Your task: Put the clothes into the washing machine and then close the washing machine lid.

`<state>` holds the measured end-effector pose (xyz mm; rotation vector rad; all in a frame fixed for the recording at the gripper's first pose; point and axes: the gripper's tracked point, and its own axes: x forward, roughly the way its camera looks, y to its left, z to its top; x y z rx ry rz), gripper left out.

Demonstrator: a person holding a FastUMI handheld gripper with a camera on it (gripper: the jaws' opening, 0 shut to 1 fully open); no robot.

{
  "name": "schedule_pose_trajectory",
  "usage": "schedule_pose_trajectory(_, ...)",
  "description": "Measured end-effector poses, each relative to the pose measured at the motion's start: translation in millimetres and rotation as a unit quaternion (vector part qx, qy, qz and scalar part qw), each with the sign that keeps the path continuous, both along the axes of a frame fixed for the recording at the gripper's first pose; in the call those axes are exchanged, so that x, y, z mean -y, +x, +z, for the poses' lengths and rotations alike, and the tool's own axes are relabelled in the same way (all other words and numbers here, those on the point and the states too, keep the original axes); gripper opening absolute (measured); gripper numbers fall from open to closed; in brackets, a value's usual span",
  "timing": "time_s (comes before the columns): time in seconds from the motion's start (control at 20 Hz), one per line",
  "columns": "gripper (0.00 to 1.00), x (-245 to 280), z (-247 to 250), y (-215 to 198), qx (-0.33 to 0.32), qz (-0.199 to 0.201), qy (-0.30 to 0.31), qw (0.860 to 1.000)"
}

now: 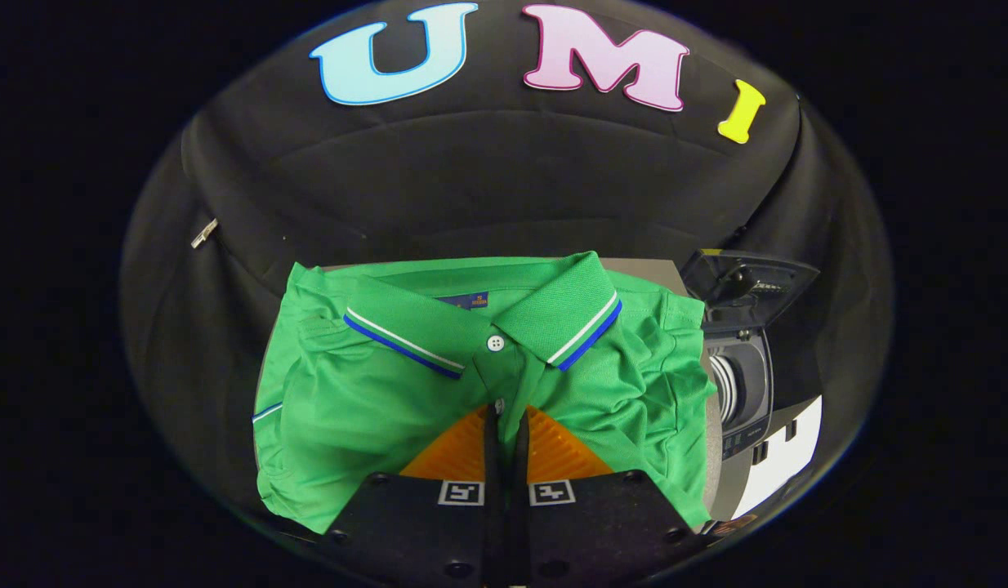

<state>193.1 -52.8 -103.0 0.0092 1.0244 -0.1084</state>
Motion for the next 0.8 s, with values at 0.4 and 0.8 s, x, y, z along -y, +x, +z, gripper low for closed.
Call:
schedule_pose_trajectory(0.4, 0.05, 8, 32, -3, 0.205, 0.047, -0.024, 0.977)
schedule_pose_trajectory(0.8, 0.05, 23, 99, -13, 0.315, 0.137, -0.062, 0.937)
